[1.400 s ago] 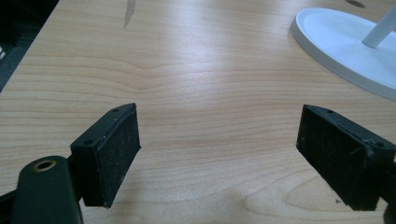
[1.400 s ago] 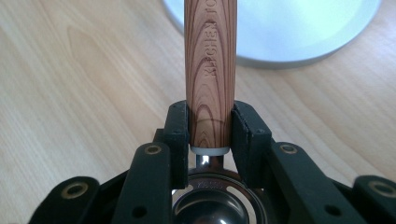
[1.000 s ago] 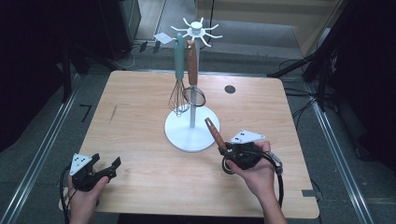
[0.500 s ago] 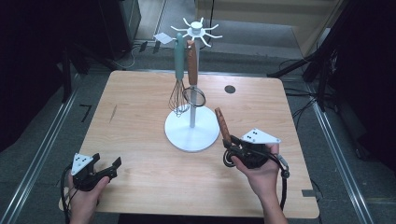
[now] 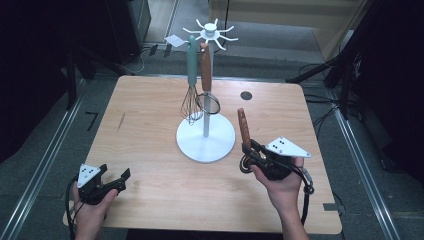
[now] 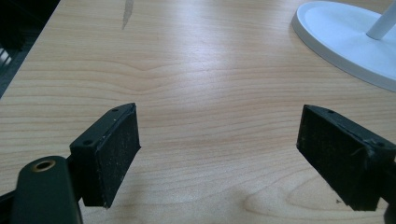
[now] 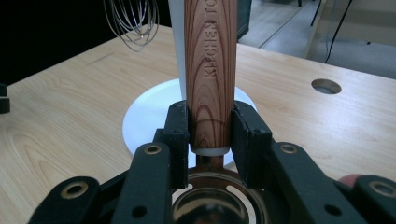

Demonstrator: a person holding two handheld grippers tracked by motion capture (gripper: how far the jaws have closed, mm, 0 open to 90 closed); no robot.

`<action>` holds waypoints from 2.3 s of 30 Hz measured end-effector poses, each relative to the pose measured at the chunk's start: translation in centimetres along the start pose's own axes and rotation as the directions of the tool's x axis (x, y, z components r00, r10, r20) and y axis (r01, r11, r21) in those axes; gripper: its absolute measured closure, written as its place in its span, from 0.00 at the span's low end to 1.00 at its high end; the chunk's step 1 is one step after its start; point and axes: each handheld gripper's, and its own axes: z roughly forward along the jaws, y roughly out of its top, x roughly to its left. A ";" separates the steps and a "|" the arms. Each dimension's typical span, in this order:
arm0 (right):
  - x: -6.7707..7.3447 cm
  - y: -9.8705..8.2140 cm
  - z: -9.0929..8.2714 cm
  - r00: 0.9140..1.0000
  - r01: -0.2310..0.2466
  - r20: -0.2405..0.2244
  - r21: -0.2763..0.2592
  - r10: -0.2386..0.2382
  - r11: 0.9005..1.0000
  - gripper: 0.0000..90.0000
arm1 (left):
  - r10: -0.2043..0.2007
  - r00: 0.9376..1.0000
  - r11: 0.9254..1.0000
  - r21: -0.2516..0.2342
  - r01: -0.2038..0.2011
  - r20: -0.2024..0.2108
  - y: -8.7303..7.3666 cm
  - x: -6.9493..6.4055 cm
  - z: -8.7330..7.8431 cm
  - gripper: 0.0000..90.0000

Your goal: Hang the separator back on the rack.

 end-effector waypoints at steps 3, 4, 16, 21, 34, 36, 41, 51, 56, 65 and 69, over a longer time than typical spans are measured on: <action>0.3 0.3 -0.2 1.000 0.001 -0.003 -0.021 -0.002 1.000 0.79 | 0.000 1.000 1.000 0.001 0.000 0.001 0.0 0.0 0.0 0.15; 0.3 0.4 -0.3 1.000 -0.001 -0.005 -0.031 0.000 1.000 0.79 | 0.000 1.000 1.000 0.000 0.000 -0.001 0.0 0.0 0.0 0.15; 1.1 1.6 -0.7 1.000 0.001 -0.022 -0.089 -0.003 0.996 0.79 | 0.005 1.000 1.000 0.002 -0.005 -0.027 0.0 -0.2 0.0 0.15; 1.4 2.3 -0.6 1.000 0.009 -0.029 -0.117 -0.012 0.993 0.79 | 0.002 1.000 1.000 0.001 -0.002 -0.030 0.0 -0.2 0.0 0.15; 2.1 3.9 -0.4 0.999 0.010 -0.037 -0.170 -0.017 0.985 0.79 | 0.009 0.999 1.000 0.000 -0.009 -0.032 0.0 -0.3 0.0 0.15; 2.1 4.1 -0.3 0.999 0.009 -0.036 -0.177 -0.016 0.984 0.79 | 0.011 0.999 1.000 0.001 -0.011 -0.032 0.0 -0.3 0.0 0.15; 2.3 4.7 -0.1 0.999 0.009 -0.039 -0.192 -0.017 0.981 0.79 | 0.015 0.999 1.000 0.003 -0.015 -0.033 0.0 -0.3 0.0 0.15; 3.0 5.6 0.5 0.998 0.009 -0.053 -0.233 -0.022 0.973 0.79 | 0.015 0.999 1.000 0.001 -0.015 -0.037 0.0 -0.3 0.0 0.15; 3.1 6.3 0.6 0.998 0.008 -0.053 -0.242 -0.022 0.970 0.79 | 0.014 0.999 1.000 0.001 -0.014 -0.039 0.0 -0.3 0.0 0.15; 3.4 7.4 0.8 0.998 0.015 -0.061 -0.262 -0.032 0.965 0.79 | 0.015 0.999 1.000 -0.003 -0.016 -0.044 0.0 -0.3 -0.1 0.15; 3.5 7.8 1.0 0.997 0.022 -0.061 -0.267 -0.040 0.963 0.79 | 0.016 0.999 1.000 -0.003 -0.016 -0.042 0.0 -0.3 0.0 0.15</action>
